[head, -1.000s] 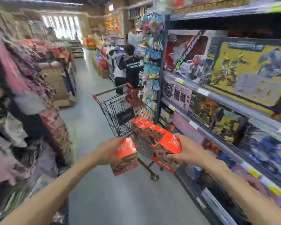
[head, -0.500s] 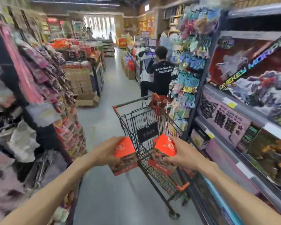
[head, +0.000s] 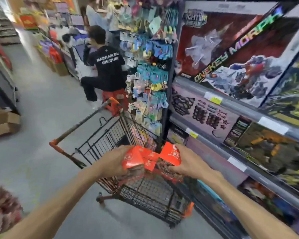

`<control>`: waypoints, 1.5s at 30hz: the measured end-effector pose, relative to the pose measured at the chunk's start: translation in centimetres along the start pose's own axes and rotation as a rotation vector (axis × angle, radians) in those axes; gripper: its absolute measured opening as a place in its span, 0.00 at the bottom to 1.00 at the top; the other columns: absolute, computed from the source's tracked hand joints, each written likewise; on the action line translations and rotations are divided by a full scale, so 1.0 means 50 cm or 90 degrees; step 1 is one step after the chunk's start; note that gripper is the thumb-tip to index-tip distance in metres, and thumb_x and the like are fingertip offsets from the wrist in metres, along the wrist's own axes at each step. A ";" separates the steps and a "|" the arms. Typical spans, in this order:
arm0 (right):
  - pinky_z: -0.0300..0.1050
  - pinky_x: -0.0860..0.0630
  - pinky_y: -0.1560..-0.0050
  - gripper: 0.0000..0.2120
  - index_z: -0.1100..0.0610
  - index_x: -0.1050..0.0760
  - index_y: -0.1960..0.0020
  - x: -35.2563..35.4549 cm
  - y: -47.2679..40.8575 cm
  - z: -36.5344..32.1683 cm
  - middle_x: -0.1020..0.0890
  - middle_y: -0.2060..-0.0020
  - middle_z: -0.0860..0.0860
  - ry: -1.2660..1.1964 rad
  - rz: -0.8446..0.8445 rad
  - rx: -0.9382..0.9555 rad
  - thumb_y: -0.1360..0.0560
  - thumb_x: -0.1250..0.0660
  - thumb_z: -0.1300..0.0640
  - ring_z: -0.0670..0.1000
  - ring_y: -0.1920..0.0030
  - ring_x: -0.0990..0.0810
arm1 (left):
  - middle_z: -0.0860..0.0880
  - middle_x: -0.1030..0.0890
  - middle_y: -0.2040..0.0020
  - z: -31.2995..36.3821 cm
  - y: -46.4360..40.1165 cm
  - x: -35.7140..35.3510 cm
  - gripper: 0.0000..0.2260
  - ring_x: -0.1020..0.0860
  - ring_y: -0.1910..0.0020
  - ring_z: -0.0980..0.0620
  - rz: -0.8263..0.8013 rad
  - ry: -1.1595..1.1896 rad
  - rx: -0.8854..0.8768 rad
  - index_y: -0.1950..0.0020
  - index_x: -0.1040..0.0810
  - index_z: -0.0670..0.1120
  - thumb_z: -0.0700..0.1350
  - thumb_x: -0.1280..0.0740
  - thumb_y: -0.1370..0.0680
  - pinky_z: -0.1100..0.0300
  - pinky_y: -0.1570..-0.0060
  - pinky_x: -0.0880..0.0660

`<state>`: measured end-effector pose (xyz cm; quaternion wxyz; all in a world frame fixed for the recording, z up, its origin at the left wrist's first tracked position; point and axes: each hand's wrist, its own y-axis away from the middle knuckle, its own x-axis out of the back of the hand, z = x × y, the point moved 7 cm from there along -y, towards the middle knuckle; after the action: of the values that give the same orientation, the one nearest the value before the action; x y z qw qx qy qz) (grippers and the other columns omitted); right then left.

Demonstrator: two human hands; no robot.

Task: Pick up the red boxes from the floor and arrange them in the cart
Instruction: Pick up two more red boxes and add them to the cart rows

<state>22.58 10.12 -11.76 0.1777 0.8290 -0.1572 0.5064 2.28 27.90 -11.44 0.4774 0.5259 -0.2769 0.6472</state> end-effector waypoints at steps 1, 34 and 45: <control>0.53 0.23 0.41 0.40 0.50 0.37 0.27 0.000 -0.013 0.024 0.23 0.37 0.48 0.000 0.006 -0.021 0.32 0.26 0.37 0.52 0.39 0.23 | 0.48 0.28 0.27 0.001 -0.044 -0.012 0.45 0.27 0.31 0.49 -0.013 0.000 -0.017 0.19 0.43 0.49 0.56 0.27 0.32 0.51 0.31 0.28; 0.53 0.39 0.26 0.47 0.52 0.44 0.20 -0.616 -0.260 0.608 0.31 0.28 0.52 -0.023 -0.102 -0.339 0.31 0.24 0.41 0.57 0.26 0.35 | 0.49 0.28 0.30 -0.056 -0.681 -0.708 0.54 0.29 0.32 0.42 -0.162 -0.106 -0.286 0.23 0.45 0.52 0.50 0.16 0.41 0.43 0.29 0.33; 0.49 0.38 0.27 0.47 0.51 0.46 0.20 -0.620 -0.266 0.596 0.31 0.28 0.48 -0.029 -0.067 -0.336 0.29 0.25 0.38 0.51 0.30 0.32 | 0.51 0.39 0.24 -0.081 -0.696 -0.755 0.49 0.39 0.26 0.46 -0.220 -0.090 -0.279 0.20 0.54 0.52 0.49 0.22 0.29 0.46 0.22 0.42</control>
<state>38.25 10.89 -53.94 0.4102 0.7721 -0.2444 0.4193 31.92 32.64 -53.31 0.6624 0.4934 -0.3490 0.4427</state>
